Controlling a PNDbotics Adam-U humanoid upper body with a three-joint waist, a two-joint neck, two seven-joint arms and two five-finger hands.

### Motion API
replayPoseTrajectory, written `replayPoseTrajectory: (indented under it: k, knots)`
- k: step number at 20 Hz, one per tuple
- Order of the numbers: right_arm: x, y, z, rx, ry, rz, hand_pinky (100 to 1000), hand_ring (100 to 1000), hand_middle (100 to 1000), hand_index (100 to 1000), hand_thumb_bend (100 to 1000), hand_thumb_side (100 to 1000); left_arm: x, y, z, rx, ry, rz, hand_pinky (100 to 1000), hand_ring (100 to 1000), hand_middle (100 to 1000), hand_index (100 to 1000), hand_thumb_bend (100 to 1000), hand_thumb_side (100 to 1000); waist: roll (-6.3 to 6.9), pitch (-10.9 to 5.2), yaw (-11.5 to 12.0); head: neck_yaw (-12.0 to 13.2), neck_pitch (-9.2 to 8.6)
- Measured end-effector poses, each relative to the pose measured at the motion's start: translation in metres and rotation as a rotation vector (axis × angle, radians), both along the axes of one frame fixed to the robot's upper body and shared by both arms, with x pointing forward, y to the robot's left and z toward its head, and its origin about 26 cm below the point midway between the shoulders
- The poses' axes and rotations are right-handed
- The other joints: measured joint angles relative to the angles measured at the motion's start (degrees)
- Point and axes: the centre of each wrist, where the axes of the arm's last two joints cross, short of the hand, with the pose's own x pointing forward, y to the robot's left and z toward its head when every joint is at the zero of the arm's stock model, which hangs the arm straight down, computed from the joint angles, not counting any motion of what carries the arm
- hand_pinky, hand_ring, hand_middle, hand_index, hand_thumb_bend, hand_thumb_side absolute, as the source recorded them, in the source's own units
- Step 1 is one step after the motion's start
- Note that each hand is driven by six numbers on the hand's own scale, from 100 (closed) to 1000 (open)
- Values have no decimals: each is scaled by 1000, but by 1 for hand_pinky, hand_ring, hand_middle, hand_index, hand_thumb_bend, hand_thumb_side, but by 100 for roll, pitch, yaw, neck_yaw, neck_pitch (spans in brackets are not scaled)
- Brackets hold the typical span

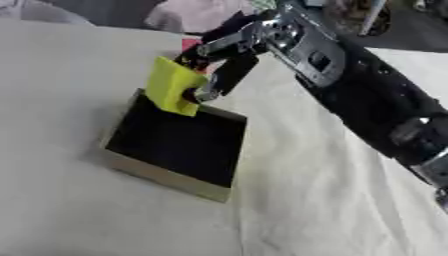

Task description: Pick up objects on the table and place them in the box.

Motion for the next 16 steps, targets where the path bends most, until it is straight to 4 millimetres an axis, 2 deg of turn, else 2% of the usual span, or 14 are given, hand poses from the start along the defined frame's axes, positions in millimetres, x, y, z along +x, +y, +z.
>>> replayPoseTrajectory:
  k: [2, 3, 4, 8, 10, 13, 16]
  knots:
    - [0, 0, 0, -2, -1, 4, 1000, 1000, 1000, 1000, 100, 727, 0, 0, 0, 0, 0, 0, 670, 742, 707, 786, 292, 662, 0, 0, 1, -1, 0]
    - [0, 0, -1, -4, -3, 6, 1000, 1000, 1000, 1000, 100, 595, 0, 0, 0, 0, 0, 0, 670, 742, 707, 786, 293, 660, 1, 0, 1, -1, 0]
    - [0, 0, -1, -5, -6, 7, 1000, 1000, 1000, 1000, 100, 521, 0, 0, 0, 0, 0, 0, 670, 742, 707, 786, 293, 659, 2, 0, 1, -2, 0]
    - [0, 0, -1, -9, -7, 11, 1000, 1000, 1000, 1000, 100, 286, 0, 0, 0, 0, 0, 0, 669, 742, 706, 786, 292, 649, 9, 0, -2, -20, 0]
    - [0, 0, -1, -10, -6, 9, 1000, 1000, 1000, 1000, 100, 223, 0, 0, 0, 0, 0, 0, 669, 742, 706, 786, 292, 647, 10, 0, -2, -23, 0]
    - [0, -1, -1, -11, -2, 0, 1000, 1000, 1000, 1000, 100, 340, 0, 0, 0, 0, 0, 0, 669, 742, 706, 786, 293, 647, 10, 0, -4, -25, 0]
    - [0, -3, 0, -12, 0, -10, 1000, 1000, 1000, 1000, 100, 701, 0, 0, 0, 0, 0, 0, 669, 742, 706, 786, 296, 651, 10, 0, -5, -27, 0]
